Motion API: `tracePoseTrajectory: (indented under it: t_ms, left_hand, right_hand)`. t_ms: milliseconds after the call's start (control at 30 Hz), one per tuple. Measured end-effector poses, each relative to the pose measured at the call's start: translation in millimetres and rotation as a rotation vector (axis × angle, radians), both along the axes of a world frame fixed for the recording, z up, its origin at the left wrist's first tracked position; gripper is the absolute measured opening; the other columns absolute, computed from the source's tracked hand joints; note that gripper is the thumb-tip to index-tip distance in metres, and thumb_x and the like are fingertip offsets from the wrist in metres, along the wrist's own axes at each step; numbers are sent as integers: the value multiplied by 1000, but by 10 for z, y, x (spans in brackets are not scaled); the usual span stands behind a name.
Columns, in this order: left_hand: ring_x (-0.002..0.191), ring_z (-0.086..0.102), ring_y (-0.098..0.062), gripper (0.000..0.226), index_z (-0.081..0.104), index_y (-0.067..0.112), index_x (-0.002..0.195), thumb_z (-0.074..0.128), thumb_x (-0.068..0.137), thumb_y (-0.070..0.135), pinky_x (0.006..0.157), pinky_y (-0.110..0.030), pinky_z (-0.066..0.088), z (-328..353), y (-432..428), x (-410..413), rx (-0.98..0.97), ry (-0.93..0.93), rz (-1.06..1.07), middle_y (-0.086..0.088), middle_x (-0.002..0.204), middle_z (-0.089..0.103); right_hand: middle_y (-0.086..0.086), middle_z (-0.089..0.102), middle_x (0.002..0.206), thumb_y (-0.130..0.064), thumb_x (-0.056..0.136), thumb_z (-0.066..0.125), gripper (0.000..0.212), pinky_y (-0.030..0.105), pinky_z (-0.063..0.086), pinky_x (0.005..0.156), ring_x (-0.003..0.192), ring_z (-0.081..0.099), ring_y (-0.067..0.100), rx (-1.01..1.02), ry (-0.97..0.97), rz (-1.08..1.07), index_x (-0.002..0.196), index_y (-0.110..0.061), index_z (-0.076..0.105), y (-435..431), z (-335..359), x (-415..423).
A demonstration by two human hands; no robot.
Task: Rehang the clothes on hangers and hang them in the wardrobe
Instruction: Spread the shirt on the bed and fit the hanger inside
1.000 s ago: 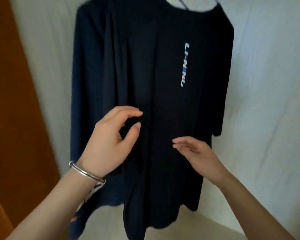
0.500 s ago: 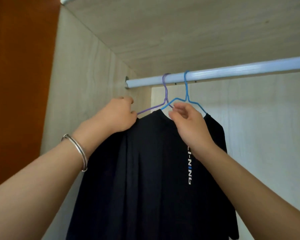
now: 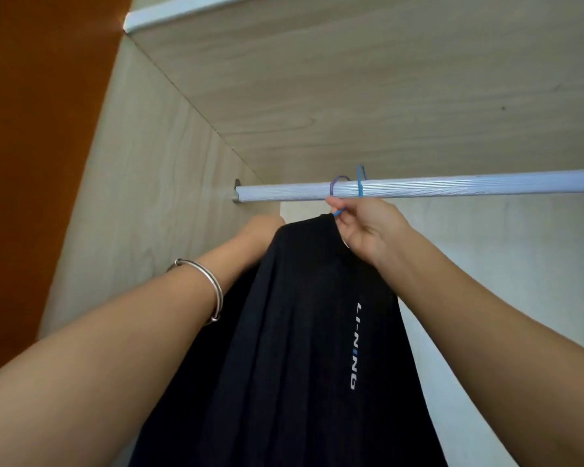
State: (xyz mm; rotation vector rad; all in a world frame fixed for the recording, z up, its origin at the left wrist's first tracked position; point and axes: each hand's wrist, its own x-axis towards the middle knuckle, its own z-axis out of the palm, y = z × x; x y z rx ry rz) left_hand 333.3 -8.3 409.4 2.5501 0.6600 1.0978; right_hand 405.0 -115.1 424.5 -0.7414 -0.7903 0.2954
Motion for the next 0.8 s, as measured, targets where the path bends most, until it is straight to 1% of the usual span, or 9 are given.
tracePoseTrajectory:
  t_ms: [67, 100, 200, 300, 400, 433, 533, 700, 800]
  left_hand:
    - [65, 43, -22, 37, 34, 11, 60, 32, 97, 5, 62, -21, 39, 29, -47, -63, 6, -68, -49, -9, 73, 47]
    - [71, 47, -25, 33, 38, 10, 64, 34, 96, 8, 67, -25, 42, 47, -67, -99, 10, -83, -55, -12, 80, 52]
    - [56, 40, -17, 34, 44, 10, 55, 49, 89, 13, 51, -24, 32, 66, -116, -248, 4, -114, 1, -5, 61, 46]
    - [51, 42, -15, 28, 55, 11, 57, 60, 84, 17, 48, -24, 32, 67, -192, -443, -76, -149, -7, -1, 56, 50]
    - [47, 42, -13, 11, 65, 7, 80, 61, 84, 17, 44, -20, 32, -52, -374, -672, -182, -134, -62, 0, 56, 51]
    - [44, 41, -12, 11, 65, 8, 79, 60, 84, 17, 43, -18, 31, -121, -447, -756, -206, -117, -67, 1, 53, 50]
    - [33, 36, -5, 28, 56, 15, 59, 55, 87, 22, 40, -15, 32, -381, -610, -964, -249, -50, -33, 9, 36, 43]
    - [45, 41, -4, 42, 58, 16, 70, 53, 83, 56, 54, -18, 36, -899, -952, -1373, -358, 63, 71, 7, 54, 47]
    - [47, 43, -5, 49, 54, 18, 60, 56, 75, 65, 53, -16, 38, -1251, -1175, -1732, -410, 93, 163, 9, 50, 48]
  right_hand:
    - [23, 63, 100, 15, 88, 33, 39, 22, 50, 57, 70, 59, 16, 60, -30, 34, 126, 8, 39, -62, 100, -19]
    - [21, 61, 91, 16, 88, 33, 33, 22, 49, 54, 64, 54, 15, 75, -50, 39, 118, 6, 44, -90, 119, -48]
    - [16, 56, 77, 17, 86, 36, 31, 18, 49, 52, 71, 57, 17, 41, -144, -45, 106, -5, 38, -178, -14, -211]
    - [12, 56, 74, 14, 87, 41, 28, 14, 50, 51, 65, 58, 11, 25, -208, -86, 102, -9, 39, -258, -300, -359]
    - [7, 60, 69, 9, 88, 43, 26, 13, 49, 52, 60, 58, 8, -12, -252, -86, 87, -17, 43, -328, -572, -486]
    - [6, 61, 68, 7, 89, 42, 26, 13, 50, 53, 57, 58, 6, -15, -268, -78, 84, -19, 43, -347, -652, -523]
    - [6, 61, 72, 4, 92, 41, 25, 11, 50, 52, 49, 59, 1, -21, -290, -27, 83, -19, 42, -397, -864, -641]
    - [2, 58, 76, -1, 94, 41, 23, 13, 51, 58, 50, 61, -1, -138, -345, 81, 83, -20, 43, -444, -1319, -896]
    - [-4, 63, 77, -7, 96, 43, 21, 16, 47, 62, 62, 60, 1, -222, -454, 143, 82, -22, 44, -513, -1661, -1101]
